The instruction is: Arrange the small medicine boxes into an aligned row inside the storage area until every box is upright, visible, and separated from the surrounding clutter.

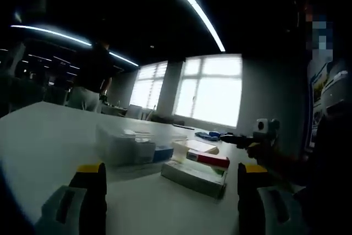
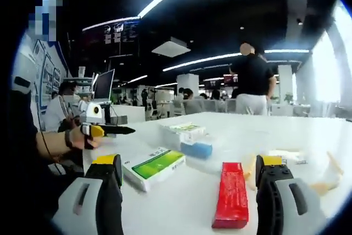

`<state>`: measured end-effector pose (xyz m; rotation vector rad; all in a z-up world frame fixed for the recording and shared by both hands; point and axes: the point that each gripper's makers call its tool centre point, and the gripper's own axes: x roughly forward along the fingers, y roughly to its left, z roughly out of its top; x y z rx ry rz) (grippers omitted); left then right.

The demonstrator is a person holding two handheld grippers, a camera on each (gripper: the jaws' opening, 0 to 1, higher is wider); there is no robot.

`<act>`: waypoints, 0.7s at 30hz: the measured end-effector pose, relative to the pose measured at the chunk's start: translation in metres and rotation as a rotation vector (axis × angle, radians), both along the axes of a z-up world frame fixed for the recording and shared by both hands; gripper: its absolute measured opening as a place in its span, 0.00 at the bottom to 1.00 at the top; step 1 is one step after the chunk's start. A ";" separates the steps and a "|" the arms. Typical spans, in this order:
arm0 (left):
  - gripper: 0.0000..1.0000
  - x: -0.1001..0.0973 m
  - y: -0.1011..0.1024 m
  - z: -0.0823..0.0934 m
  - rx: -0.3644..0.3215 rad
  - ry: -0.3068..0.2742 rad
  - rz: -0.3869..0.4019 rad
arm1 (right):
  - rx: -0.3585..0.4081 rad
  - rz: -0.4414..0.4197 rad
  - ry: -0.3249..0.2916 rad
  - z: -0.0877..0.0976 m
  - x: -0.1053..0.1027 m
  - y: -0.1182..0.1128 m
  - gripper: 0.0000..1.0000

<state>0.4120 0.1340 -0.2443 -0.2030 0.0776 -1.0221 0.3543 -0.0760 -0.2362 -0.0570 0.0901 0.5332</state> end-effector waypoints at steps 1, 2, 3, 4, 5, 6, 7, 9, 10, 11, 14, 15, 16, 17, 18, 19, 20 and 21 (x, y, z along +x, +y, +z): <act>0.99 0.000 0.000 0.000 -0.004 0.000 0.002 | -0.031 -0.005 0.041 -0.008 0.003 0.007 1.00; 0.99 0.000 0.001 0.001 -0.006 0.001 0.004 | -0.054 -0.009 0.058 -0.012 0.004 0.012 1.00; 0.99 0.000 0.001 0.001 -0.006 0.001 0.005 | -0.062 -0.004 0.056 -0.012 0.006 0.019 1.00; 0.99 0.001 0.001 0.000 -0.005 0.003 0.008 | -0.088 0.006 0.073 -0.017 0.006 0.026 1.00; 0.99 0.001 0.002 0.000 -0.004 0.004 0.010 | -0.104 0.011 0.079 -0.020 0.007 0.033 1.00; 0.99 0.002 0.002 -0.001 0.000 0.005 0.016 | -0.110 0.012 0.088 -0.023 0.008 0.039 1.00; 0.99 0.002 0.003 -0.001 0.002 0.006 0.020 | -0.115 0.018 0.101 -0.027 0.009 0.046 1.00; 0.99 0.003 0.004 -0.001 -0.003 0.008 0.027 | -0.094 0.035 0.114 -0.030 0.010 0.059 1.00; 0.99 0.003 0.004 -0.001 -0.004 0.007 0.030 | -0.084 0.040 0.132 -0.032 0.009 0.066 0.99; 0.99 0.003 0.005 0.000 -0.007 0.007 0.032 | -0.082 0.052 0.147 -0.036 0.010 0.075 0.99; 0.99 0.004 0.006 0.002 -0.025 0.012 0.036 | -0.083 0.068 0.211 -0.049 0.010 0.089 0.98; 0.99 0.004 0.007 0.002 -0.030 0.015 0.037 | -0.086 0.070 0.215 -0.051 0.012 0.094 0.97; 0.99 0.004 0.007 0.002 -0.032 0.017 0.038 | -0.085 0.070 0.217 -0.052 0.013 0.097 0.96; 0.99 0.005 0.008 0.002 -0.033 0.019 0.042 | -0.084 0.072 0.221 -0.053 0.014 0.101 0.96; 0.99 0.005 0.008 0.001 -0.033 0.022 0.044 | -0.083 0.072 0.222 -0.054 0.014 0.104 0.96; 0.99 0.006 0.008 0.001 -0.033 0.023 0.047 | -0.089 0.066 0.221 -0.055 0.015 0.107 0.96; 0.99 0.006 0.009 0.001 -0.033 0.024 0.048 | -0.096 0.063 0.217 -0.056 0.017 0.110 0.95; 0.99 0.006 0.009 0.001 -0.036 0.026 0.048 | -0.101 0.060 0.215 -0.057 0.018 0.110 0.94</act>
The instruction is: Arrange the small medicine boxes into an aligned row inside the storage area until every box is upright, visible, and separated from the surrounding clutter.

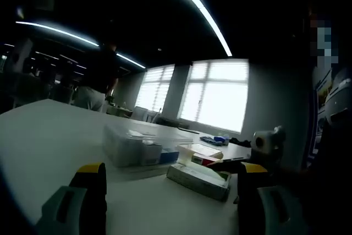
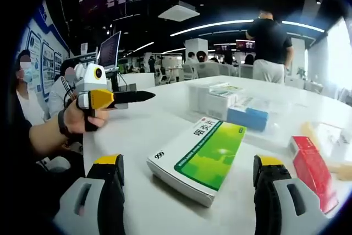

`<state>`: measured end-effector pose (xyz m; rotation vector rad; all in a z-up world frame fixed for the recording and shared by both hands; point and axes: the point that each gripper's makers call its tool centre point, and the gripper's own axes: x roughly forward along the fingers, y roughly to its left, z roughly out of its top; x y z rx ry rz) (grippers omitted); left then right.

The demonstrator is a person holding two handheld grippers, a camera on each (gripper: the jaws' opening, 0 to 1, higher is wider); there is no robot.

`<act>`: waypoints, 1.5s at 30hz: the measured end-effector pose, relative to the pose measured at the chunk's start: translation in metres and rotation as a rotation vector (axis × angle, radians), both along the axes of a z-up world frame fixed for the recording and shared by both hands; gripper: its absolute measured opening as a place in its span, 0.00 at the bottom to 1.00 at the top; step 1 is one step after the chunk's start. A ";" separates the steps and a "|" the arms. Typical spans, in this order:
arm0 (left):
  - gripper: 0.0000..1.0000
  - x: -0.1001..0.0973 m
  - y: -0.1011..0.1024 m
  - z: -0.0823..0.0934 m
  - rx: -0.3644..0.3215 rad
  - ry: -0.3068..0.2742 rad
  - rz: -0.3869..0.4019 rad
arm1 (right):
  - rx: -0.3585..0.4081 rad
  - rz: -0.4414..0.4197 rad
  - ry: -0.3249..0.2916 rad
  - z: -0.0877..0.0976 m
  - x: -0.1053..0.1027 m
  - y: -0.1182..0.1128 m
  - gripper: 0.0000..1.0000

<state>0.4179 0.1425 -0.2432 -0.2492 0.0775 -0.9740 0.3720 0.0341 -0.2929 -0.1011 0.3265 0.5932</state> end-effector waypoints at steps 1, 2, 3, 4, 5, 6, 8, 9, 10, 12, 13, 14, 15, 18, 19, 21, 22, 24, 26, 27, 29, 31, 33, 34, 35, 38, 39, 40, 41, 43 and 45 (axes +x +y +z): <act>0.99 0.000 0.000 0.000 -0.001 0.001 0.001 | -0.009 0.003 -0.001 -0.002 0.001 0.002 0.91; 0.99 0.000 0.000 0.000 -0.002 0.001 0.001 | -0.012 0.014 -0.001 -0.003 0.001 0.004 0.88; 0.99 0.000 0.000 0.000 -0.002 0.002 0.001 | -0.008 0.008 0.023 -0.008 0.002 0.004 0.84; 0.99 0.001 0.000 -0.001 0.001 0.007 0.005 | -0.008 0.011 0.031 -0.010 0.003 0.004 0.84; 0.99 0.001 0.000 -0.001 0.003 0.008 0.007 | -0.005 0.012 0.032 -0.012 0.004 0.004 0.84; 0.99 0.001 0.000 -0.001 0.003 0.008 0.006 | -0.001 0.006 0.030 -0.014 0.004 0.003 0.84; 0.99 0.001 0.000 -0.002 0.004 0.011 0.005 | -0.013 -0.004 0.023 -0.014 0.006 0.001 0.83; 0.99 0.001 0.000 -0.002 0.005 0.011 0.005 | -0.028 -0.009 0.022 -0.016 0.007 0.000 0.80; 0.99 0.001 0.000 -0.002 0.005 0.012 0.003 | -0.051 -0.020 0.019 -0.018 0.008 -0.003 0.77; 0.99 0.001 -0.001 -0.002 0.003 0.013 0.001 | -0.044 -0.021 0.020 -0.016 0.009 -0.006 0.68; 0.99 0.001 -0.001 -0.002 0.004 0.014 0.001 | -0.046 -0.024 0.017 -0.014 0.010 -0.008 0.67; 0.99 0.001 -0.001 -0.003 0.006 0.016 0.000 | -0.046 -0.026 0.020 -0.015 0.011 -0.010 0.65; 0.99 0.001 -0.002 -0.004 0.012 0.020 -0.003 | -0.048 -0.031 0.019 -0.014 0.011 -0.011 0.63; 0.98 -0.001 -0.004 -0.004 0.008 0.032 -0.019 | -0.053 -0.043 0.023 -0.012 0.012 -0.017 0.59; 0.98 0.000 -0.004 -0.004 0.004 0.042 -0.018 | -0.055 -0.043 0.024 -0.012 0.012 -0.018 0.59; 0.99 0.002 -0.004 -0.007 -0.003 0.085 -0.012 | -0.051 -0.041 0.027 -0.011 0.012 -0.019 0.58; 0.99 0.002 -0.005 -0.008 -0.011 0.102 -0.018 | -0.047 -0.041 0.028 -0.011 0.012 -0.020 0.58; 0.99 0.000 -0.011 -0.002 -0.089 0.166 -0.053 | -0.035 -0.041 0.023 -0.009 0.010 -0.020 0.58; 0.96 0.003 -0.012 0.000 -0.109 0.195 -0.056 | -0.023 -0.041 0.012 -0.006 0.008 -0.021 0.57; 0.94 0.005 -0.013 -0.001 -0.116 0.216 -0.046 | -0.015 -0.040 0.005 -0.004 0.006 -0.020 0.57; 0.94 0.009 -0.015 -0.005 -0.121 0.262 -0.037 | 0.006 -0.037 -0.008 0.001 0.004 -0.020 0.57; 0.92 0.010 -0.019 -0.011 -0.109 0.302 -0.038 | 0.022 -0.040 -0.016 0.004 0.003 -0.020 0.56; 0.89 0.009 -0.023 -0.015 -0.106 0.341 -0.043 | 0.049 -0.041 -0.017 0.007 0.001 -0.021 0.56; 0.88 0.009 -0.024 -0.017 -0.108 0.364 -0.045 | 0.062 -0.041 -0.012 0.007 0.002 -0.022 0.56; 0.87 0.008 -0.026 -0.017 -0.118 0.381 -0.052 | 0.073 -0.042 -0.018 0.009 0.003 -0.023 0.56; 0.83 0.003 -0.033 -0.016 -0.154 0.435 -0.086 | 0.094 -0.045 -0.069 0.021 -0.001 -0.023 0.55; 0.82 0.001 -0.035 -0.015 -0.170 0.457 -0.100 | 0.102 -0.044 -0.092 0.026 -0.002 -0.022 0.55; 0.81 -0.001 -0.039 -0.013 -0.195 0.474 -0.118 | 0.085 -0.036 -0.127 0.032 -0.004 -0.021 0.55; 0.80 -0.002 -0.042 -0.012 -0.204 0.486 -0.128 | 0.074 -0.033 -0.140 0.034 -0.002 -0.020 0.55; 0.77 -0.002 -0.047 -0.009 -0.233 0.507 -0.142 | 0.046 -0.024 -0.169 0.038 -0.004 -0.016 0.55; 0.73 -0.002 -0.053 -0.006 -0.256 0.526 -0.155 | 0.024 -0.010 -0.194 0.040 -0.006 -0.010 0.55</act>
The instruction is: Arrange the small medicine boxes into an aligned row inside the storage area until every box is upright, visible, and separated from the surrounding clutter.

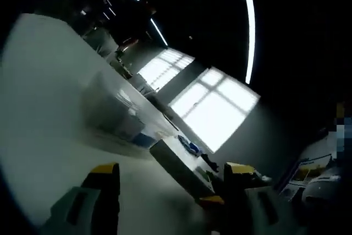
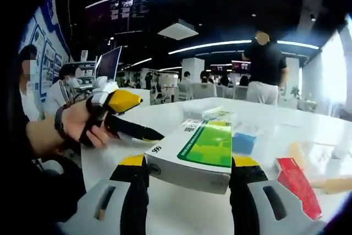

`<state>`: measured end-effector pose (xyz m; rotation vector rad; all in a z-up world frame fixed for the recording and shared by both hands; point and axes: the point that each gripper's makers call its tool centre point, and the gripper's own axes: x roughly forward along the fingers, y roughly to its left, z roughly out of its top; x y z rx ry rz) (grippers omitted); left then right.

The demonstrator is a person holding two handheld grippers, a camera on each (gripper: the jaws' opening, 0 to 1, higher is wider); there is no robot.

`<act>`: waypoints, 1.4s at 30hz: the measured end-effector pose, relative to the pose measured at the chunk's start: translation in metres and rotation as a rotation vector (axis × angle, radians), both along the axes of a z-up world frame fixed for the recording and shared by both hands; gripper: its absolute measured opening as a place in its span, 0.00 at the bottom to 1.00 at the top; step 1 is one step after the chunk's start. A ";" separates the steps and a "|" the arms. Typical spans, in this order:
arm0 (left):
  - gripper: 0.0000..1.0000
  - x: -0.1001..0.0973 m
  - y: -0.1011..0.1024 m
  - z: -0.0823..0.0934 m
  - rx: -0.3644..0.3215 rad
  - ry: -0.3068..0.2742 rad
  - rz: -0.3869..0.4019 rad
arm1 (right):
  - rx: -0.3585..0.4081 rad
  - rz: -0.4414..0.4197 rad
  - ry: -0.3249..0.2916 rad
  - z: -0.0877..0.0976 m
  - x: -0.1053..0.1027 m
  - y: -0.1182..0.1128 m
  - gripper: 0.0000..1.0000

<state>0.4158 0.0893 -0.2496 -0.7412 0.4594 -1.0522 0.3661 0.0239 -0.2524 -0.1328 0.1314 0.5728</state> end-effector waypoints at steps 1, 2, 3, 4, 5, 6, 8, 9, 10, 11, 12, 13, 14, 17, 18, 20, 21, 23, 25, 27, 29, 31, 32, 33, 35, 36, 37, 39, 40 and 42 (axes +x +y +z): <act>0.71 -0.001 -0.003 0.000 -0.005 0.009 -0.006 | -0.009 0.019 -0.017 0.002 -0.003 0.005 0.55; 0.69 -0.001 -0.006 0.000 -0.008 0.019 -0.013 | -0.022 0.019 -0.028 0.002 -0.004 0.008 0.55; 0.69 -0.002 -0.010 0.000 -0.012 0.027 -0.020 | -0.040 0.033 -0.031 0.001 -0.005 0.012 0.55; 0.69 -0.004 -0.013 0.001 -0.016 0.028 -0.027 | -0.054 0.046 -0.051 0.002 -0.008 0.017 0.55; 0.68 -0.006 -0.017 0.001 -0.023 0.031 -0.037 | -0.062 0.048 -0.065 0.003 -0.009 0.018 0.55; 0.66 -0.009 -0.021 0.003 -0.042 0.041 -0.049 | -0.078 0.052 -0.069 0.001 -0.010 0.021 0.55; 0.60 -0.014 -0.026 0.003 -0.059 0.060 -0.071 | -0.110 0.056 -0.093 0.001 -0.013 0.026 0.55; 0.54 -0.016 -0.029 0.002 -0.067 0.068 -0.082 | -0.117 0.057 -0.092 0.000 -0.014 0.028 0.55; 0.50 -0.018 -0.030 0.003 -0.078 0.070 -0.089 | -0.122 0.059 -0.104 0.001 -0.016 0.029 0.55; 0.46 -0.019 -0.031 0.004 -0.090 0.078 -0.096 | -0.121 0.062 -0.109 0.002 -0.017 0.030 0.55; 0.43 -0.018 -0.031 0.002 -0.092 0.085 -0.085 | -0.119 0.063 -0.114 0.004 -0.018 0.030 0.55; 0.38 -0.019 -0.030 0.002 -0.097 0.087 -0.081 | -0.122 0.067 -0.126 0.005 -0.020 0.032 0.55; 0.35 -0.018 -0.029 0.002 -0.099 0.088 -0.077 | -0.124 0.069 -0.134 0.007 -0.021 0.032 0.55; 0.31 -0.020 -0.028 0.003 -0.121 0.097 -0.073 | -0.165 0.070 -0.170 0.008 -0.020 0.033 0.56; 0.30 -0.020 -0.028 0.004 -0.129 0.097 -0.070 | -0.178 0.068 -0.174 0.007 -0.020 0.035 0.56; 0.28 -0.021 -0.027 0.008 -0.156 0.097 -0.067 | -0.212 0.066 -0.206 0.009 -0.020 0.036 0.56; 0.26 -0.022 -0.026 0.010 -0.169 0.098 -0.067 | -0.233 0.065 -0.223 0.010 -0.018 0.036 0.56; 0.24 -0.027 -0.029 0.013 -0.183 0.093 -0.067 | -0.267 0.060 -0.241 0.008 -0.015 0.033 0.57; 0.22 -0.029 -0.029 0.018 -0.200 0.088 -0.067 | -0.280 0.062 -0.241 0.007 -0.013 0.033 0.57; 0.21 -0.031 -0.028 0.022 -0.216 0.094 -0.071 | -0.286 0.074 -0.247 0.008 -0.012 0.033 0.58; 0.20 -0.032 -0.027 0.026 -0.232 0.098 -0.077 | -0.287 0.090 -0.254 0.009 -0.012 0.034 0.58; 0.19 -0.034 -0.026 0.030 -0.244 0.099 -0.082 | -0.258 0.117 -0.239 0.009 -0.012 0.036 0.58; 0.19 -0.035 -0.026 0.032 -0.246 0.100 -0.084 | -0.226 0.121 -0.216 0.009 -0.013 0.036 0.58; 0.19 -0.036 -0.025 0.033 -0.249 0.098 -0.085 | -0.177 0.133 -0.198 0.012 -0.014 0.035 0.58; 0.19 -0.037 -0.024 0.035 -0.251 0.095 -0.085 | -0.057 0.147 -0.130 0.016 -0.014 0.031 0.62; 0.18 -0.038 -0.024 0.036 -0.247 0.090 -0.088 | -0.003 0.168 -0.105 0.018 -0.014 0.029 0.63; 0.18 -0.039 -0.025 0.037 -0.242 0.083 -0.092 | 0.051 0.195 -0.069 0.020 -0.015 0.028 0.63; 0.18 -0.043 -0.026 0.038 -0.227 0.074 -0.105 | 0.145 0.246 0.021 0.020 -0.017 0.025 0.60; 0.18 -0.045 -0.027 0.039 -0.226 0.072 -0.117 | 0.197 0.286 0.065 0.022 -0.019 0.026 0.57; 0.18 -0.052 -0.031 0.042 -0.229 0.075 -0.153 | 0.288 0.363 0.186 0.019 -0.026 0.027 0.51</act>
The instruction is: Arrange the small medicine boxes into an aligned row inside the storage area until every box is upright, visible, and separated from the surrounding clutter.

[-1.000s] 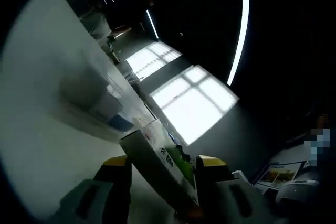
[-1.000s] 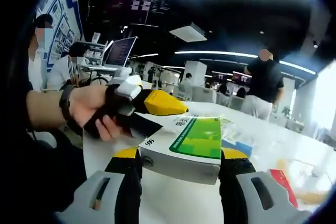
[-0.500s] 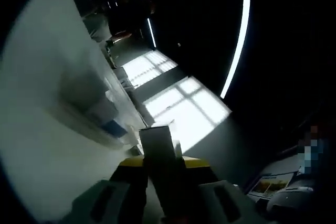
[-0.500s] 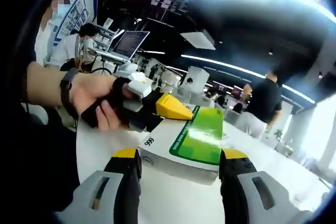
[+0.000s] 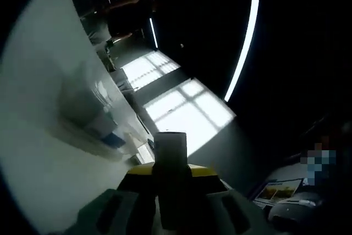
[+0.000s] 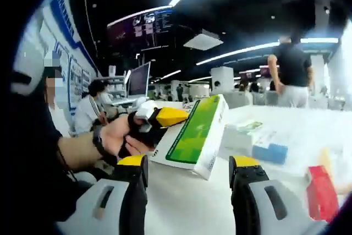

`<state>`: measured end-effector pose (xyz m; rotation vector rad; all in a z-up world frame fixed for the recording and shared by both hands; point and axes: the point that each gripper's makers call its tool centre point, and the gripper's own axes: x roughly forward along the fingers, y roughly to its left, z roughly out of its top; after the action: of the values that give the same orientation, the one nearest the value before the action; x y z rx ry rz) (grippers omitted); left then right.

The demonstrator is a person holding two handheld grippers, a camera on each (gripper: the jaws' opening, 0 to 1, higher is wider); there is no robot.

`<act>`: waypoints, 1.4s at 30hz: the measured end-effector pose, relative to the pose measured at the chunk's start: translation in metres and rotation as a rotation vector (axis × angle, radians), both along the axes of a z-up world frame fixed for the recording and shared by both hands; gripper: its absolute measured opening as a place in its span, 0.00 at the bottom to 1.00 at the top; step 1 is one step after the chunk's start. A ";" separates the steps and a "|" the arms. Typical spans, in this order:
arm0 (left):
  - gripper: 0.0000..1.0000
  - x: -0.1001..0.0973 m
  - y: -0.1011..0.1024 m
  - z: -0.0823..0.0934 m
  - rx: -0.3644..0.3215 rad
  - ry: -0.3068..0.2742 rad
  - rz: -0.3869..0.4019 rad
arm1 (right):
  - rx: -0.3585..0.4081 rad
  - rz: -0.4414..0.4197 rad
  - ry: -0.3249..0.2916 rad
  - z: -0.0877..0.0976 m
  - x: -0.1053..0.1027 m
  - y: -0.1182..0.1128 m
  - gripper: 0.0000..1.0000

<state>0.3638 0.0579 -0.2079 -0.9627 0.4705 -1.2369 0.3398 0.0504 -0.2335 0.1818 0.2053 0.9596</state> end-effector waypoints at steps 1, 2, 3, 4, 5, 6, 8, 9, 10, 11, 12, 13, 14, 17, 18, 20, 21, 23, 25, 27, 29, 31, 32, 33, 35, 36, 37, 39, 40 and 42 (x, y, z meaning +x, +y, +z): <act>0.18 -0.003 -0.003 0.001 -0.003 0.002 -0.014 | 0.033 0.042 0.055 -0.001 -0.003 0.001 0.45; 0.18 -0.009 -0.006 0.002 -0.004 -0.003 -0.041 | 0.043 0.048 0.074 -0.002 -0.004 0.001 0.40; 0.18 -0.011 -0.009 0.002 0.002 -0.006 -0.046 | 0.085 0.072 0.100 0.000 -0.005 0.000 0.34; 0.18 -0.014 -0.012 0.003 0.006 -0.012 -0.048 | 0.123 0.085 0.117 0.003 -0.006 -0.001 0.30; 0.18 -0.017 -0.015 0.002 0.014 -0.018 -0.059 | 0.165 0.088 0.148 0.005 -0.007 -0.002 0.30; 0.18 -0.020 -0.017 0.002 0.012 -0.020 -0.065 | 0.199 0.094 0.173 0.007 -0.008 -0.002 0.30; 0.18 -0.025 -0.021 0.003 -0.003 -0.009 -0.084 | 0.238 0.118 0.211 0.008 -0.013 -0.002 0.25; 0.19 -0.026 -0.021 0.004 -0.006 -0.006 -0.086 | 0.251 0.125 0.214 0.009 -0.014 -0.002 0.25; 0.19 -0.028 -0.021 0.004 -0.010 -0.003 -0.088 | 0.264 0.132 0.217 0.010 -0.015 -0.003 0.25; 0.19 -0.029 -0.023 0.004 -0.012 -0.004 -0.093 | 0.276 0.136 0.235 0.010 -0.016 -0.003 0.24; 0.19 -0.031 -0.024 0.005 -0.011 -0.009 -0.096 | 0.283 0.140 0.253 0.009 -0.017 -0.003 0.24; 0.19 -0.032 -0.025 0.005 -0.012 -0.007 -0.096 | 0.287 0.139 0.259 0.009 -0.018 -0.002 0.23; 0.19 -0.030 -0.022 0.006 -0.013 -0.008 -0.099 | 0.291 0.140 0.273 0.009 -0.019 -0.002 0.22; 0.19 -0.029 -0.020 0.006 0.002 -0.041 -0.086 | 0.293 0.135 0.348 0.005 -0.021 0.000 0.20; 0.19 -0.026 -0.019 0.006 0.007 -0.056 -0.074 | 0.293 0.128 0.335 0.005 -0.020 0.000 0.20; 0.20 -0.027 -0.019 0.009 0.001 -0.084 -0.060 | 0.327 0.125 0.367 0.007 -0.021 0.000 0.19; 0.21 -0.026 -0.019 0.010 0.000 -0.095 -0.051 | 0.361 0.125 0.382 0.010 -0.020 0.000 0.19; 0.23 -0.025 -0.020 0.014 -0.002 -0.155 -0.025 | 0.398 0.133 0.410 0.012 -0.017 -0.003 0.18; 0.26 -0.027 -0.020 0.016 0.018 -0.215 -0.008 | 0.429 0.141 0.438 0.013 -0.016 -0.004 0.18; 0.33 -0.033 -0.023 0.017 0.051 -0.293 -0.008 | 0.445 0.150 0.451 0.014 -0.016 -0.005 0.18; 0.41 -0.037 -0.026 0.015 0.083 -0.335 -0.010 | 0.471 0.162 0.456 0.018 -0.018 -0.006 0.18; 0.49 -0.038 -0.026 0.016 0.103 -0.391 0.021 | 0.502 0.165 0.474 0.021 -0.016 -0.009 0.18; 0.56 -0.037 -0.025 0.017 0.117 -0.419 0.044 | 0.517 0.164 0.482 0.022 -0.015 -0.011 0.18; 0.61 -0.036 -0.024 0.017 0.124 -0.431 0.066 | 0.531 0.157 0.491 0.022 -0.013 -0.014 0.18; 0.72 -0.033 -0.021 0.017 0.158 -0.471 0.108 | 0.546 0.145 0.502 0.022 -0.009 -0.020 0.18; 0.75 0.011 0.013 0.013 0.180 -0.497 0.139 | 0.552 0.132 0.508 0.023 -0.007 -0.024 0.18; 0.78 0.029 0.028 0.010 0.206 -0.521 0.150 | 0.556 0.119 0.515 0.023 -0.004 -0.029 0.18; 0.83 0.035 0.034 0.006 0.257 -0.579 0.164 | 0.563 0.101 0.518 0.025 0.000 -0.037 0.18; 0.86 0.035 0.036 0.005 0.272 -0.594 0.166 | 0.564 0.097 0.519 0.026 0.001 -0.039 0.18; 0.90 0.036 0.040 0.003 0.314 -0.640 0.178 | 0.577 0.076 0.520 0.029 0.005 -0.048 0.18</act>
<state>0.4001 0.0978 -0.2047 -0.3015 0.0622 -1.1888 0.3448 0.0021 -0.2043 0.9646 0.4103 1.0151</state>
